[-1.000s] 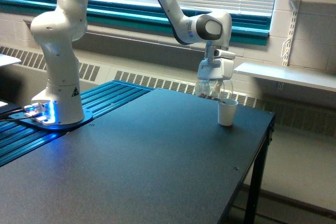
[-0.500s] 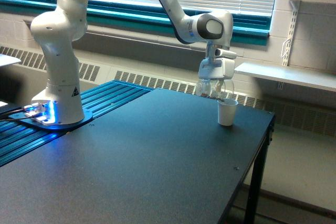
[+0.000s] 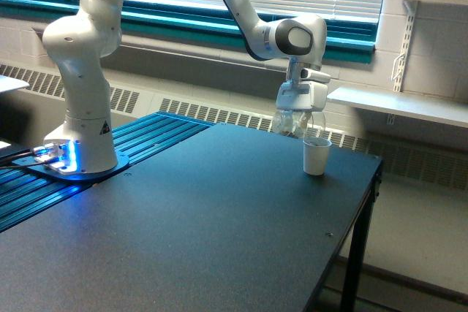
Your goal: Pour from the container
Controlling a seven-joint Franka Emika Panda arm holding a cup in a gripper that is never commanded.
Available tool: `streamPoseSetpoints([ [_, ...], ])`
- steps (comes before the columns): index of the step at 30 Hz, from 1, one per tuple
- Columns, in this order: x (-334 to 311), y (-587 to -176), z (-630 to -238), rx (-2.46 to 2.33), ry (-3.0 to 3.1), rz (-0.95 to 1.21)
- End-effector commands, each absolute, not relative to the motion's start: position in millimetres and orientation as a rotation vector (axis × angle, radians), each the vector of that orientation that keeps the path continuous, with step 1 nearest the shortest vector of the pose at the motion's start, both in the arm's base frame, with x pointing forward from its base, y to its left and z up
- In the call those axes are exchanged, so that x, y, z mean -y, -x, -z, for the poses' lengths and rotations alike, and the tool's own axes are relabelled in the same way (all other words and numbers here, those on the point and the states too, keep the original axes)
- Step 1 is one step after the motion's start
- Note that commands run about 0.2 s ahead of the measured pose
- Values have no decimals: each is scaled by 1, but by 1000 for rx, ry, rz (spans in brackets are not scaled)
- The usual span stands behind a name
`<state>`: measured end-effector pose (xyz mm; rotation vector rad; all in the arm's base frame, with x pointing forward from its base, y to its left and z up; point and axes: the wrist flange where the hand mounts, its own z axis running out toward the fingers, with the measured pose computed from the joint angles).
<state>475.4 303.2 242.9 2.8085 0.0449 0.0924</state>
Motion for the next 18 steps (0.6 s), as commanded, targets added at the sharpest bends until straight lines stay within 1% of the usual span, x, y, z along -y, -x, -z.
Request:
streamPoseSetpoints([
  [1, -306, -478, -247, -65, -2813, -75],
  [18, -306, -485, -246, -65, -2810, -25],
])
